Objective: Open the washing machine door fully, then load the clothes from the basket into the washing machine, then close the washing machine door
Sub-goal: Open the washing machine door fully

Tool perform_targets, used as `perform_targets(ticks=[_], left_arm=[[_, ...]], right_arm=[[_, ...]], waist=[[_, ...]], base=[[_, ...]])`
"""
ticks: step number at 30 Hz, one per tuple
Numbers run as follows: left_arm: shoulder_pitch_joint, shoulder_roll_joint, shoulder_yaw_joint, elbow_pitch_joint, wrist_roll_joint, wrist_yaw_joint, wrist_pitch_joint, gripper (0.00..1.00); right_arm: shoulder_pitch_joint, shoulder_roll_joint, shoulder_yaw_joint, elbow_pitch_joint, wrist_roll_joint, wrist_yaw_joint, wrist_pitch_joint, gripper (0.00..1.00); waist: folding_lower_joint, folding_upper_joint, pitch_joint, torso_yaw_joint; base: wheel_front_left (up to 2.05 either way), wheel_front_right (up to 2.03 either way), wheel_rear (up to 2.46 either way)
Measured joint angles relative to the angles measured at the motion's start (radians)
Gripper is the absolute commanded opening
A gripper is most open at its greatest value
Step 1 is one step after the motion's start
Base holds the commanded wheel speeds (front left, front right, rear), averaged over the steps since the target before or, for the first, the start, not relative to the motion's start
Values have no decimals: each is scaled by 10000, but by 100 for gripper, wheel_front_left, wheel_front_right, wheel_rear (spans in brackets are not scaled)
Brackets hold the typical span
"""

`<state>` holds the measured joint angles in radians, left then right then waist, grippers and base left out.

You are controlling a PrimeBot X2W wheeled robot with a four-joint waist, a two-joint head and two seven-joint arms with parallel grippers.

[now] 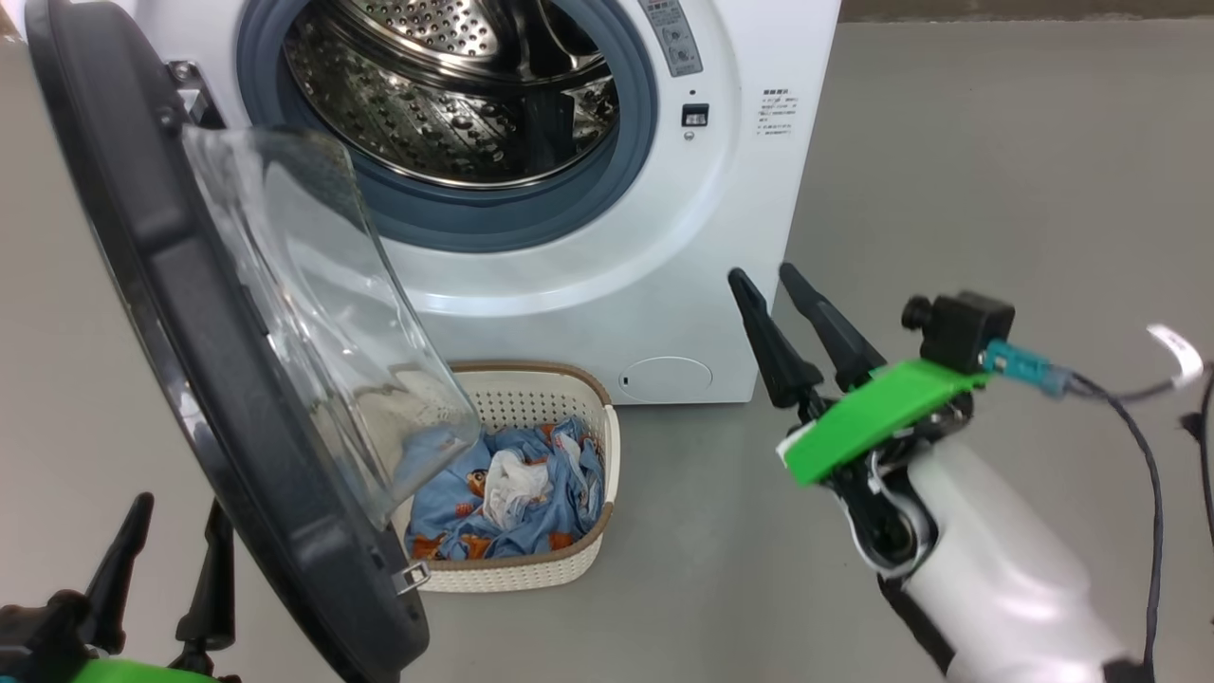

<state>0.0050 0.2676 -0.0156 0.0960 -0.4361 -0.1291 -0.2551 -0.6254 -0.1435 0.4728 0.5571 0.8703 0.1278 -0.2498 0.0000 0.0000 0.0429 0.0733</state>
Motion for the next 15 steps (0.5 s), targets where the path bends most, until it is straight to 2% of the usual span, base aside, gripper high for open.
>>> perform_targets(ticks=[4,7,10,15], left_arm=[[5,-4,48,-15,0,0,0,100],[8,-8,71,-25,0,0,0,100],[9,-12,82,-29,0,0,0,100],[10,-36,105,-31,0,0,0,100]], right_arm=[[1043,550,-1661,-784,-2709,0,0,100],[1804,704,-2506,-1569,-4128,0,-2,100],[2475,763,-2842,-2155,-4801,0,-2,100],[3258,802,-3074,-2844,-5079,0,-2,100]], waist=[[0,0,1,-42],[0,0,20,-66],[0,0,45,-92],[0,0,73,-153]], base=[[0,0,0],[0,0,0],[0,0,0],[0,0,0]])
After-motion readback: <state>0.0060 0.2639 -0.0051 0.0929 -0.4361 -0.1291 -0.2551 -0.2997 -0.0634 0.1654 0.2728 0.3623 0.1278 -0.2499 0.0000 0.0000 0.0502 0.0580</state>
